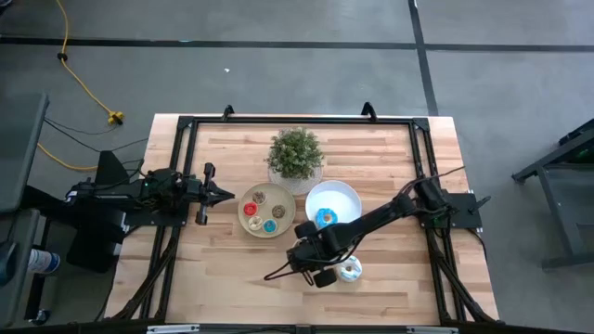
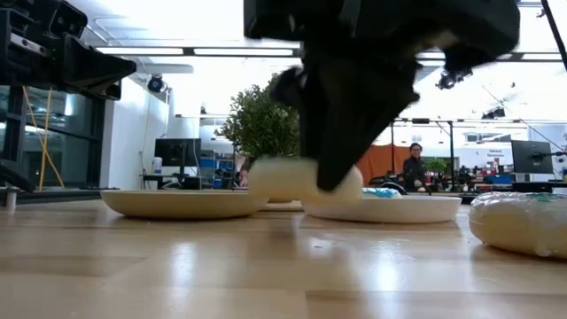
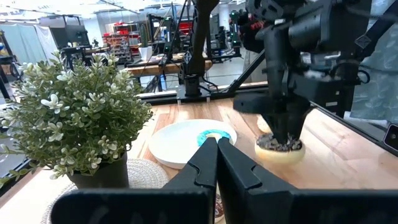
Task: Pick & Place donuts
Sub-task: Put the large black donut on the white plate
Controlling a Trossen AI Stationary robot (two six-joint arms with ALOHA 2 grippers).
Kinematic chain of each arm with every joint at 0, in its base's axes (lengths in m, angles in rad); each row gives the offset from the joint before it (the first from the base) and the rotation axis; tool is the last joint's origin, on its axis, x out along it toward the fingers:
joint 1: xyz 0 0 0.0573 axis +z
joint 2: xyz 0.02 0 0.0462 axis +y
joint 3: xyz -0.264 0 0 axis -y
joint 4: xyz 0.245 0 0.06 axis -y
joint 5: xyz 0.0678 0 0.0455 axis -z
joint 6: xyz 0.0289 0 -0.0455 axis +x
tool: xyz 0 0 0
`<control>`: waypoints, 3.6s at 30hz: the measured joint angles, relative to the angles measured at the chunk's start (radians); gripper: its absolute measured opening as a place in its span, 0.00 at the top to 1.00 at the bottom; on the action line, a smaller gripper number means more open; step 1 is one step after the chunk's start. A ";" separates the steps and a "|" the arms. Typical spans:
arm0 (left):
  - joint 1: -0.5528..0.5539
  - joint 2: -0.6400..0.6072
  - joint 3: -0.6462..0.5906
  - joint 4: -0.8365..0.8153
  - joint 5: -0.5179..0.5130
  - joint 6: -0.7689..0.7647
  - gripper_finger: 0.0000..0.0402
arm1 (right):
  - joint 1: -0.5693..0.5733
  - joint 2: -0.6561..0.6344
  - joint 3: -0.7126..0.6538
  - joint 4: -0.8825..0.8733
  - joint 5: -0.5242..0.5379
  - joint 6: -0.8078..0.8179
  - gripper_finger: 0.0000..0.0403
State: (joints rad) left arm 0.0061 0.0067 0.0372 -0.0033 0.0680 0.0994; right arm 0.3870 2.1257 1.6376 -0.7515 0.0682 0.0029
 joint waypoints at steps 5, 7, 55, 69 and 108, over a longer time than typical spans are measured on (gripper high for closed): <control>0.000 0.000 0.000 0.000 0.000 0.000 1.00 | -0.004 -0.027 0.068 -0.133 0.038 -0.002 0.73; 0.000 0.000 0.000 0.000 0.000 0.000 1.00 | -0.009 -0.038 0.095 -0.183 0.035 0.007 0.73; 0.000 0.000 0.000 0.000 0.000 0.000 1.00 | -0.303 -0.110 0.109 -0.439 0.213 0.939 0.73; 0.000 0.000 0.000 0.000 0.000 0.000 1.00 | -0.318 -0.109 -0.057 -0.252 0.210 0.963 0.73; 0.000 0.000 0.000 0.000 0.000 0.000 1.00 | -0.385 -0.108 -0.192 -0.123 0.161 0.830 0.73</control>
State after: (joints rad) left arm 0.0061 0.0068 0.0372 -0.0034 0.0677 0.0998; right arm 0.0017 2.0174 1.4452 -0.8742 0.2291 0.8326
